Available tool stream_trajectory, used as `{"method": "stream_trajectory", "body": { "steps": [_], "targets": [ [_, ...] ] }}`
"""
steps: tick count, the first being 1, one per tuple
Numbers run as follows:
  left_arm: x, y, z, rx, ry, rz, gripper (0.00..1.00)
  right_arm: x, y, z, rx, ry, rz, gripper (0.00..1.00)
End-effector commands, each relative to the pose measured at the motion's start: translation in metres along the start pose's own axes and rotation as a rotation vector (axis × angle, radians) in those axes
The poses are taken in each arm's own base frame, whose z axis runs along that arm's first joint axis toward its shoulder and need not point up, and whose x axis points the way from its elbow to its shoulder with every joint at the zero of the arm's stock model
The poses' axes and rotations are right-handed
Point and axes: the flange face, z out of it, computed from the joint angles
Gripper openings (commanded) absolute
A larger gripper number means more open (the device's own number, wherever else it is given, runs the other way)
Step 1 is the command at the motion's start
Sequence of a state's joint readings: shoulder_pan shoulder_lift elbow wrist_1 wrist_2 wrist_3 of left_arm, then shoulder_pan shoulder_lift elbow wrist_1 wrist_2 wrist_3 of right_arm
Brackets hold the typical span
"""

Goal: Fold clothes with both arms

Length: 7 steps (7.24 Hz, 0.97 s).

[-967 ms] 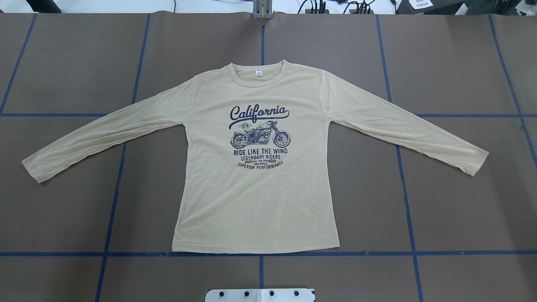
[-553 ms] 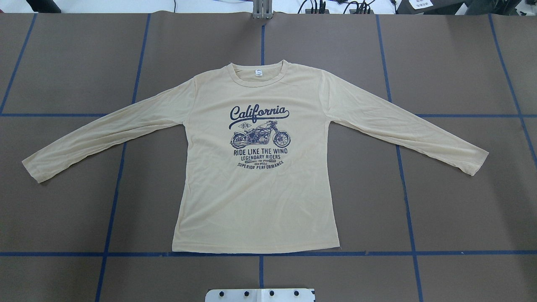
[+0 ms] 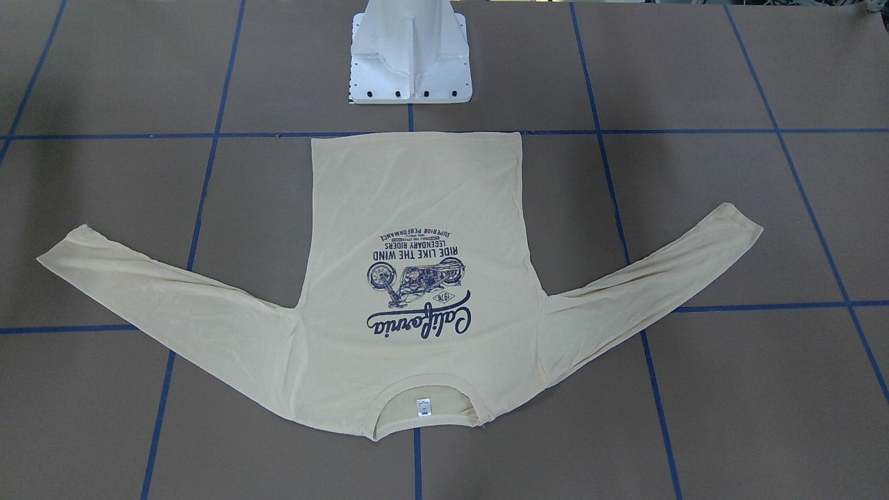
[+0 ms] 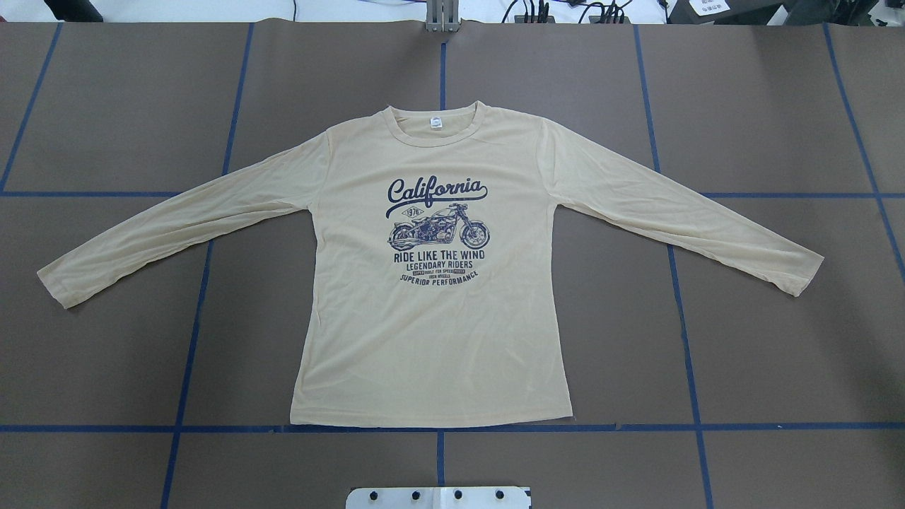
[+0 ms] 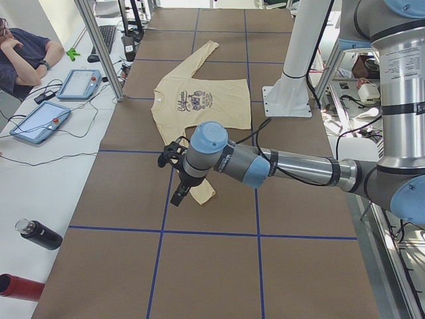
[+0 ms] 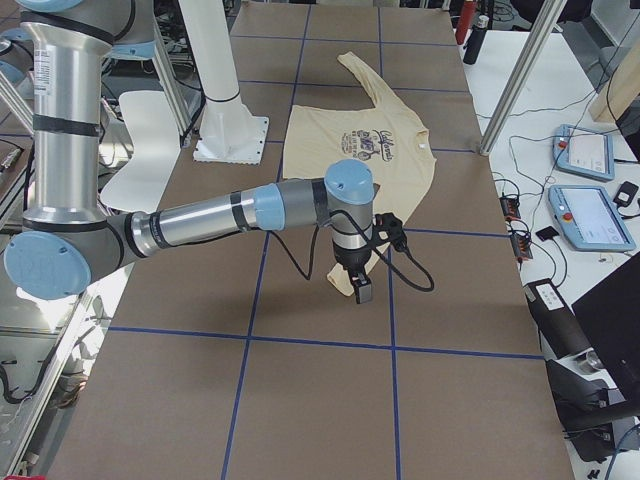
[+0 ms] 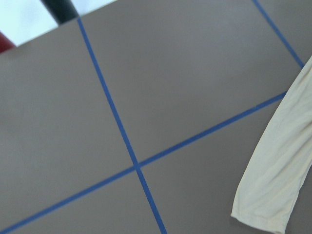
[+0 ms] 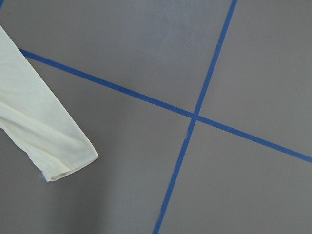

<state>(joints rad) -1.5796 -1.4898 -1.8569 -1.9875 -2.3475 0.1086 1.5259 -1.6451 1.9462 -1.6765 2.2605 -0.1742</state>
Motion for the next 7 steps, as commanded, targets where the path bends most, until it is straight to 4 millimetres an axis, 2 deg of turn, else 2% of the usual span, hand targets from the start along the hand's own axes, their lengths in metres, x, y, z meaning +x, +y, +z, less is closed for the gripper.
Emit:
{"method": "stream_trajectory", "body": {
  "steps": [1,2,3,4,5,7],
  "targets": [
    [0.000,-0.027,-0.002,0.040,0.002,0.042,1.00,-0.036,-0.030,0.012,0.019,-0.060,0.053,0.96],
    [0.000,-0.027,-0.002,0.040,0.000,0.042,1.00,-0.052,-0.037,0.038,0.064,-0.078,0.117,0.97],
    [-0.001,-0.027,-0.001,0.039,0.001,0.041,1.00,-0.062,-0.037,0.074,0.104,-0.100,0.157,0.98],
    [-0.001,-0.027,-0.001,0.039,0.001,0.043,1.00,-0.058,-0.019,0.115,0.151,-0.110,0.189,0.97],
    [0.000,-0.027,-0.002,0.040,0.000,0.044,1.00,-0.068,-0.011,0.138,0.199,-0.138,0.236,0.97],
    [-0.001,-0.027,-0.001,0.039,0.001,0.044,1.00,-0.086,0.006,0.204,0.229,-0.089,0.254,0.92]
  ]
}}
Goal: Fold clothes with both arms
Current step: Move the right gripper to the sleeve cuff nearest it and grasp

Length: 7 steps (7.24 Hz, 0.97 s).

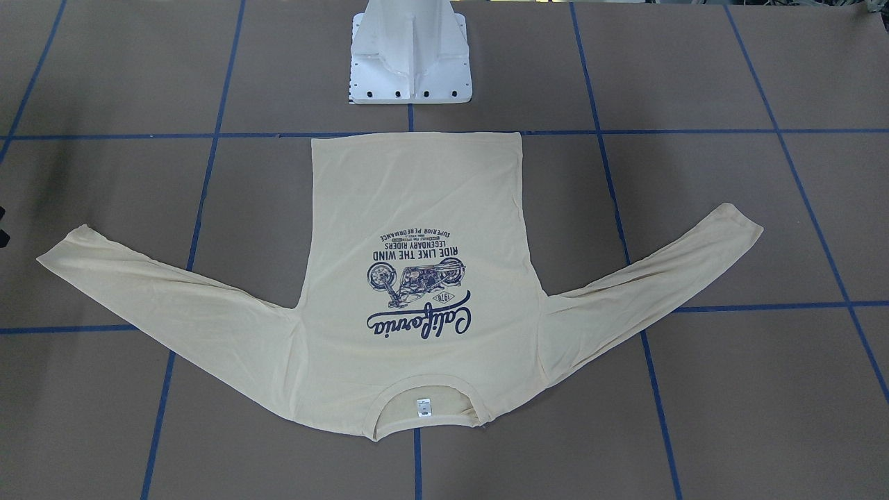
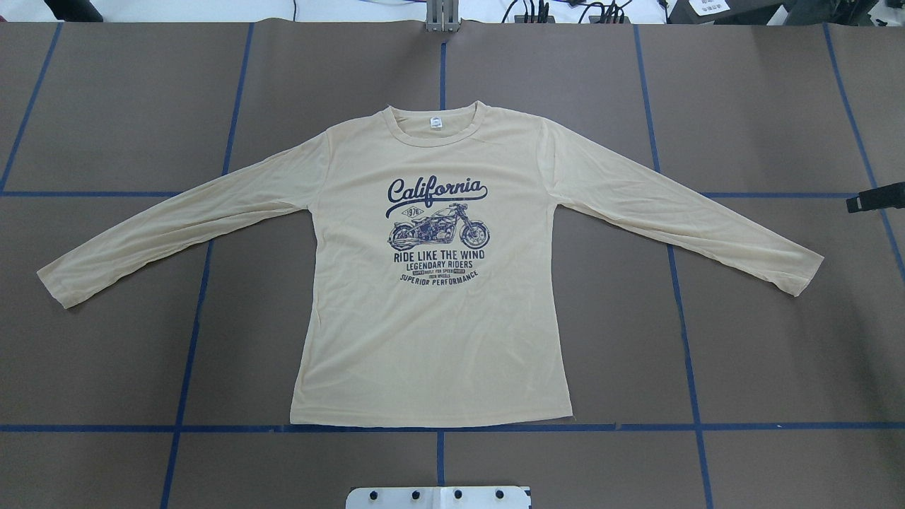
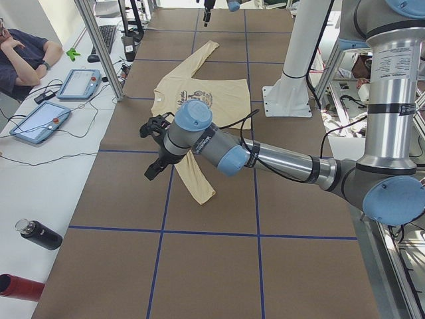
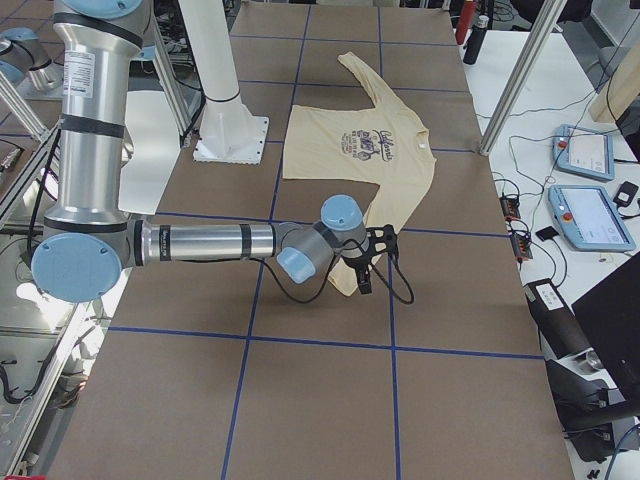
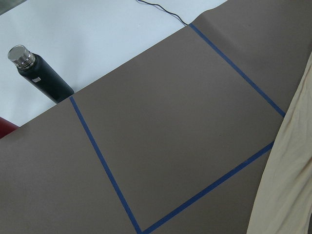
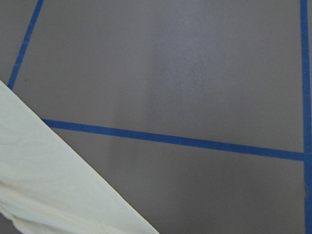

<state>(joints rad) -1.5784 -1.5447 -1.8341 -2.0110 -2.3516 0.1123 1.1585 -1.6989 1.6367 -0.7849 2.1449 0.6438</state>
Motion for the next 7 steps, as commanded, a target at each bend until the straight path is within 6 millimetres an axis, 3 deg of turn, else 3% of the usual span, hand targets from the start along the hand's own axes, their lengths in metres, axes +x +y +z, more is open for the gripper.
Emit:
{"method": "stream_trajectory", "body": {
  "steps": [1,2,4,7],
  "targets": [
    [0.000,0.000,0.000,-0.001,0.000,0.002,1.00,-0.005,0.031,0.047,0.040,-0.005,0.021,0.84],
    [0.000,0.001,0.000,-0.002,0.000,0.003,1.00,-0.010,0.036,0.054,0.037,-0.003,0.009,0.74],
    [-0.001,0.003,0.001,-0.004,0.000,0.000,1.00,-0.012,0.046,0.062,0.016,0.002,-0.001,0.62],
    [-0.001,0.005,0.001,-0.006,0.001,0.001,1.00,-0.012,0.058,0.069,-0.005,0.014,-0.011,0.61]
  ]
}}
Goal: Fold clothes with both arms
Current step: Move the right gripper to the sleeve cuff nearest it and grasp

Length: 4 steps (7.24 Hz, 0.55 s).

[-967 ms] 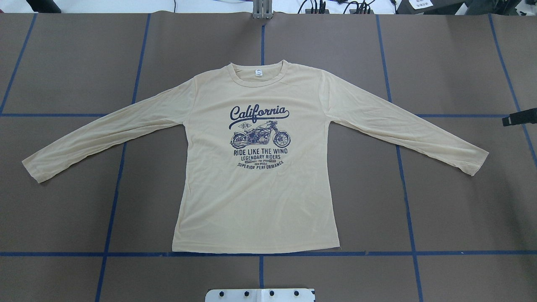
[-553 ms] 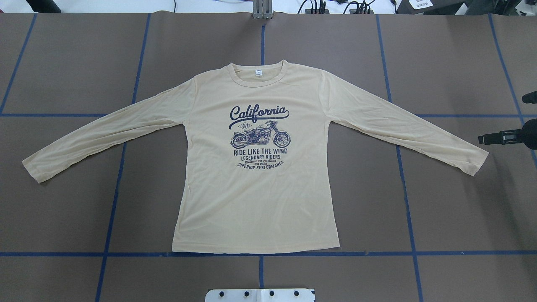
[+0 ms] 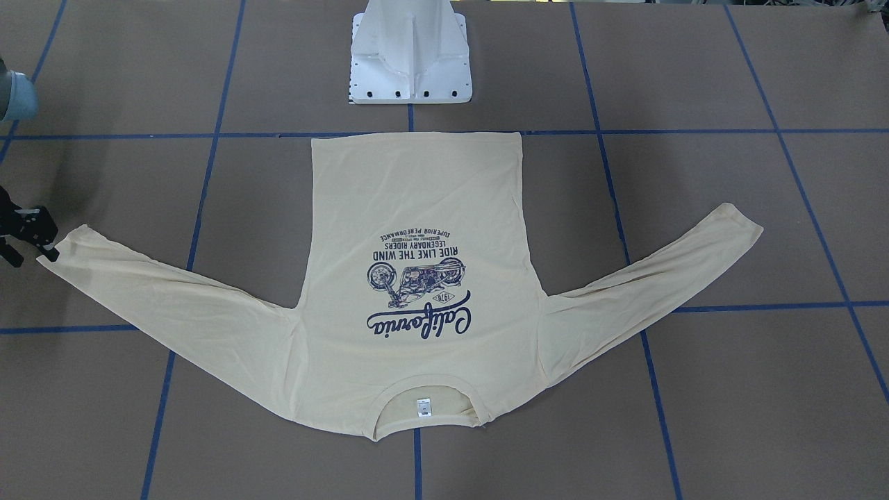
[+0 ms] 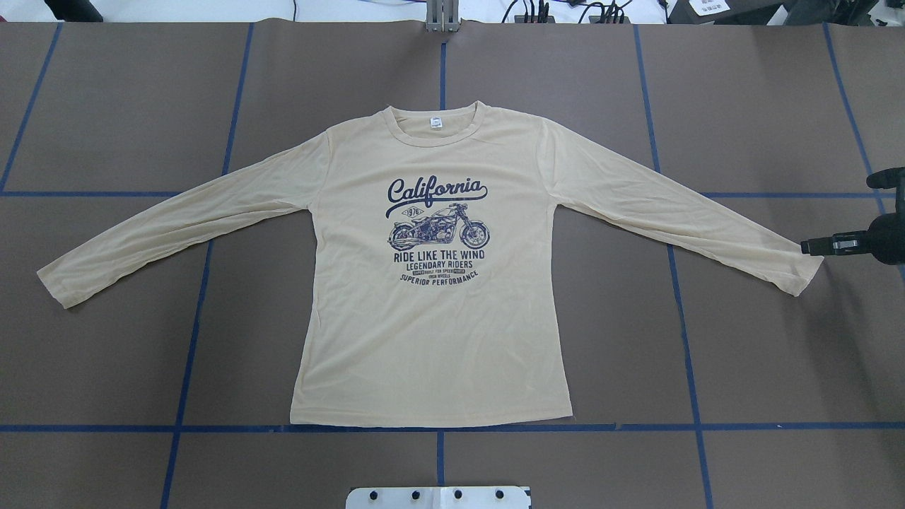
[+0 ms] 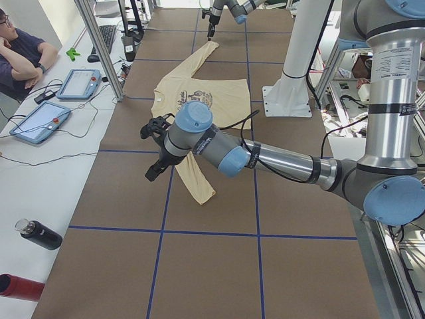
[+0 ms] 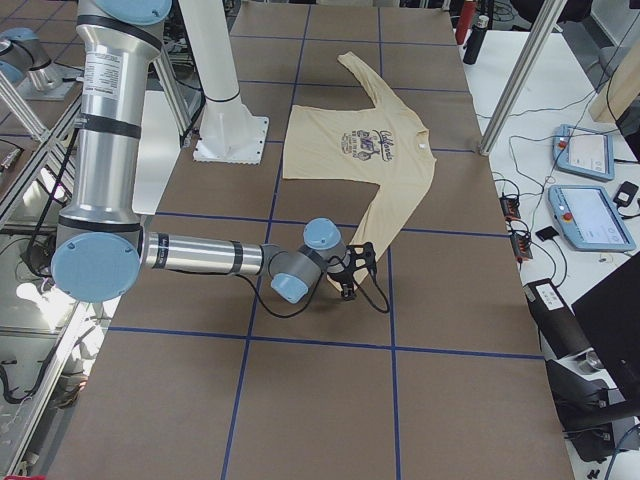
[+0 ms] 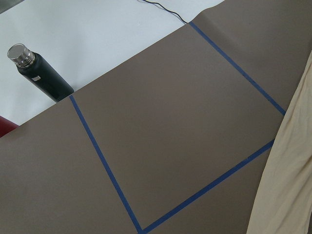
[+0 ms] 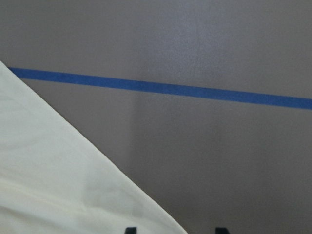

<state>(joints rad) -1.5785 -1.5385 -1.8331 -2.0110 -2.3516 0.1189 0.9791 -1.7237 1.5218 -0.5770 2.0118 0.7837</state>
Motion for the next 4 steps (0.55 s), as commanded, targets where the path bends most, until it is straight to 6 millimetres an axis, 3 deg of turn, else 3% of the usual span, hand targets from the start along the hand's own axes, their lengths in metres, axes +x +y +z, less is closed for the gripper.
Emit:
{"method": "stream_trajectory", "body": {
  "steps": [1,3,4],
  "targets": [
    [-0.0005,0.0013,0.0007,-0.002,0.000,-0.001,1.00,-0.0008,0.0070,0.0067,-0.016,0.006,-0.007,0.61],
    [-0.0007,0.0030,0.0011,-0.004,0.001,-0.002,1.00,0.0020,0.0104,0.0115,-0.015,0.025,-0.010,0.61],
    [-0.0007,0.0030,0.0011,-0.004,0.001,-0.002,1.00,0.0037,0.0122,0.0139,-0.019,0.030,-0.010,0.50]
  ]
}}
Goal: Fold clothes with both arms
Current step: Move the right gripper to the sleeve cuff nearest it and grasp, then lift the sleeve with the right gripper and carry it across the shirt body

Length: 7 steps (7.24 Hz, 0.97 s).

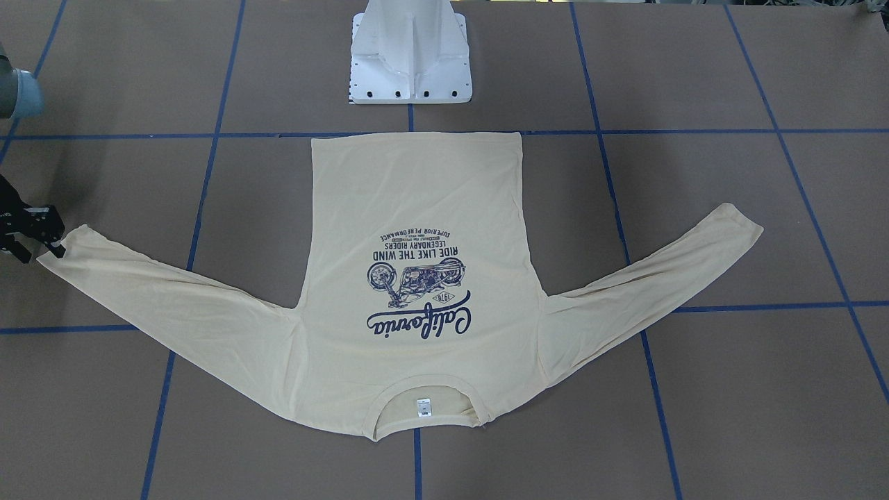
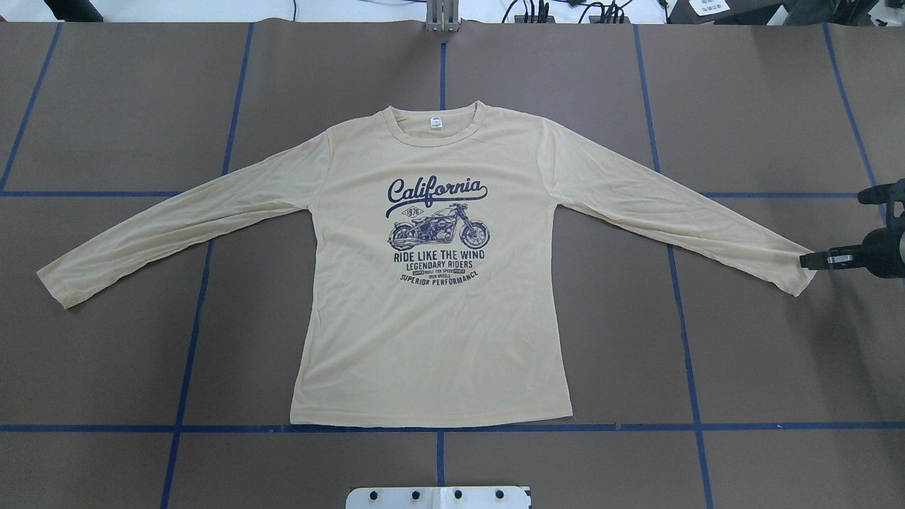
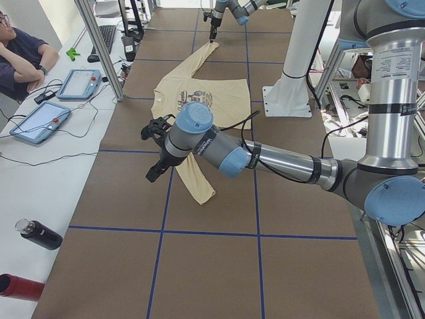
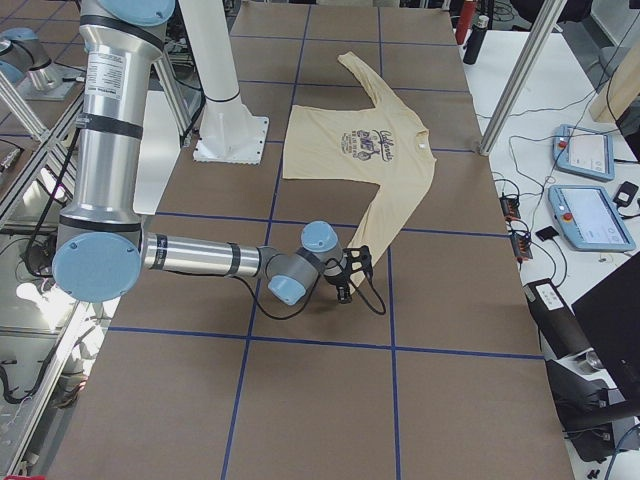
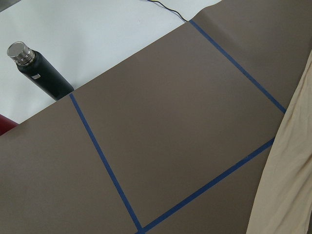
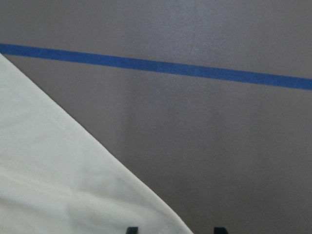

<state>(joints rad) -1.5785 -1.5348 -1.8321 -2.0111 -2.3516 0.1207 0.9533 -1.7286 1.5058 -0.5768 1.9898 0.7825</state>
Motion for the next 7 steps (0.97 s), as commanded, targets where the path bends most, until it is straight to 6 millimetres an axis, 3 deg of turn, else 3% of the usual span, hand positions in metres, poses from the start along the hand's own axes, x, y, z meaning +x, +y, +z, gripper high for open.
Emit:
{"method": "stream_trajectory", "body": {
  "steps": [1,2,4,5,6,7],
  "targets": [
    [0.000,0.001,0.000,-0.002,0.000,-0.001,1.00,0.001,0.002,0.003,-0.002,0.008,0.000,0.27],
    [0.000,0.002,0.000,-0.002,0.000,-0.001,1.00,0.001,0.002,0.003,-0.002,0.008,-0.001,0.02],
    [0.000,0.002,0.001,-0.003,0.000,-0.003,1.00,-0.005,-0.002,-0.002,0.009,-0.004,-0.009,0.00],
    [0.000,0.002,0.001,-0.003,0.000,-0.003,1.00,-0.022,-0.011,-0.016,0.027,-0.036,-0.021,0.00],
    [0.000,0.002,0.001,-0.003,0.000,-0.003,1.00,-0.038,-0.028,-0.036,0.040,-0.061,-0.013,0.00],
    [-0.001,0.004,0.001,-0.005,0.001,-0.005,1.00,-0.061,-0.058,-0.068,0.039,-0.064,0.017,0.00]
  ]
}}
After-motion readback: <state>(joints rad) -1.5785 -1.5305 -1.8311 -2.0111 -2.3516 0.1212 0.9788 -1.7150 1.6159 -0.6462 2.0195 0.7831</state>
